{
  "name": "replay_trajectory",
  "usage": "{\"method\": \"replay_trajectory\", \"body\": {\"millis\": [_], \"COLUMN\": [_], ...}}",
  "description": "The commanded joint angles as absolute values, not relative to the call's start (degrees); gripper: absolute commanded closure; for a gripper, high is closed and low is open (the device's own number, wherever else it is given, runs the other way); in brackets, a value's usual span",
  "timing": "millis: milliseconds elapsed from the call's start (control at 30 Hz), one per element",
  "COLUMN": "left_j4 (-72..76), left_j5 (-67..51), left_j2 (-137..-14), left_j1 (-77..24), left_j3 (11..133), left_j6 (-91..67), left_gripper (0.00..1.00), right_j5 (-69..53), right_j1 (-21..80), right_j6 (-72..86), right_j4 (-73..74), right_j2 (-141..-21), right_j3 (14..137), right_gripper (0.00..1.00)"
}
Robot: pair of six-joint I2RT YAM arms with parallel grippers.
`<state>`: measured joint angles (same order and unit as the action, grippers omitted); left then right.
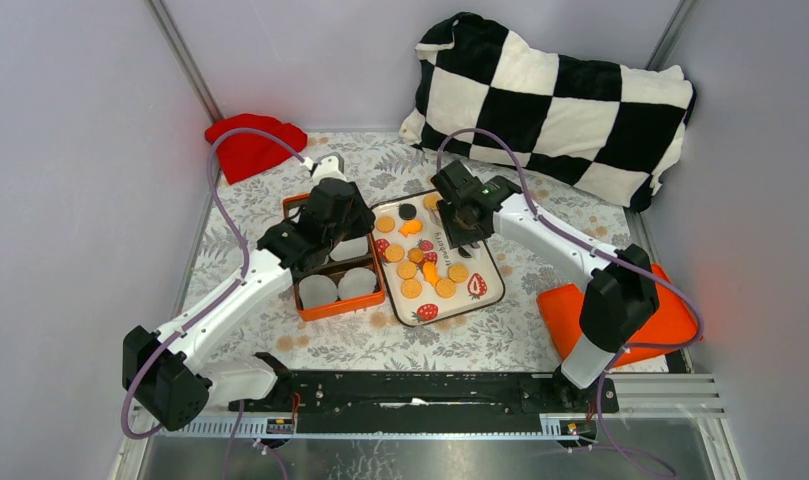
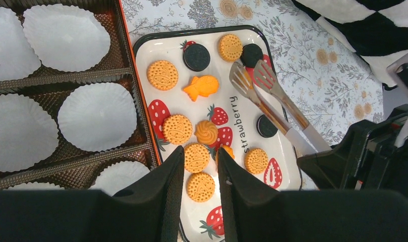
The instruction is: Pack the cookies
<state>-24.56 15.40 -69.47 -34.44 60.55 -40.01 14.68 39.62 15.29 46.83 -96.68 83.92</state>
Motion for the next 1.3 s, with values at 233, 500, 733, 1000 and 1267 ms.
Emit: {"method": "replay_trajectory", "body": {"millis": [233,500,733,1000,1267], "left_j4": [-24.8,-25.0,-25.0,-25.5,-28.4], "left_j5": [15.1,15.6,15.3,14.9,18.2], "left_j2": [-69.5,-68.7,-68.4,-68.1,-66.6], "left_j1": [-34.1,-34.0,-33.8,-33.4,-30.0], "left_j3": [59.7,59.9,59.8,59.7,61.5], "left_j6": [-40.3,-39.9,-40.0,-40.1,-41.8], "left_gripper": [0.65,0.64,0.63,0.63,0.78], "right_j5": [10.6,15.6,17.1,17.7,18.2], "right_j1": [40.4,40.5,40.4,40.4,43.3], "right_j6": [17.5,18.8,19.9,19.5,18.7], "right_j4": [43.7,45.2,46.0,47.6,45.9], "right_j2": [-100.5,-107.8,-111.1,-113.1,-104.4], "right_j3": [83.2,91.3,94.9,96.9,98.9], "right_gripper": [0.54,0.54,0.55,0.81,1.0]}}
